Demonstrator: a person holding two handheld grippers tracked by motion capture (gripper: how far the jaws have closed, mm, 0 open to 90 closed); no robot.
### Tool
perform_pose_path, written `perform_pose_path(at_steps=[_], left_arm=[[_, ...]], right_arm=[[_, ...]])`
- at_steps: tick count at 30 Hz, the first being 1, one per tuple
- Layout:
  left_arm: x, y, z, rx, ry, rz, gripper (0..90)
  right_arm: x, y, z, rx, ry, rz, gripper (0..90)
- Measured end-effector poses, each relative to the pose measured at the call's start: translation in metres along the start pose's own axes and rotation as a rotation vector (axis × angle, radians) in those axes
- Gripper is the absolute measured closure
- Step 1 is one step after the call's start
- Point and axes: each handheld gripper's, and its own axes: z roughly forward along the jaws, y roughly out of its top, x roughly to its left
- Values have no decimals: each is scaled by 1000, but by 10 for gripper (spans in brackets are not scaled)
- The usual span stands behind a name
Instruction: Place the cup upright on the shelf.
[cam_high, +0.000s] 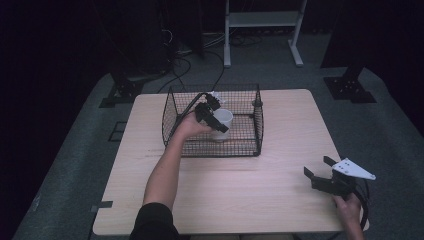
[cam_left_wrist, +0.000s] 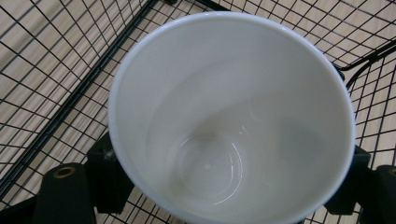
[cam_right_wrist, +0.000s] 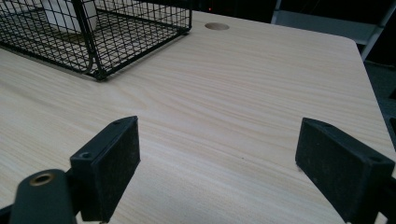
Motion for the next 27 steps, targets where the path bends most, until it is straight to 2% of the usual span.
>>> perform_pose_path(at_steps=[5, 10, 13, 15, 21, 27], left_arm=[[3, -2, 0, -9, -14, -12, 210], [3, -4, -2, 13, -10, 2, 209], [2, -6, 1, 36, -30, 0, 196], [0, -7, 1, 49, -24, 11, 191], [-1, -7, -1, 38, -26, 13, 182], [-3, -7, -8, -8, -26, 4, 129]], right_arm=[[0, 0, 0, 0, 0, 1, 131], [0, 0, 0, 1, -1, 5, 131], [0, 0, 0, 1, -1, 4, 131], [0, 0, 0, 1, -1, 4, 131], [0, 0, 0, 0, 0, 1, 131], [0, 0, 0, -1, 0, -1, 131]])
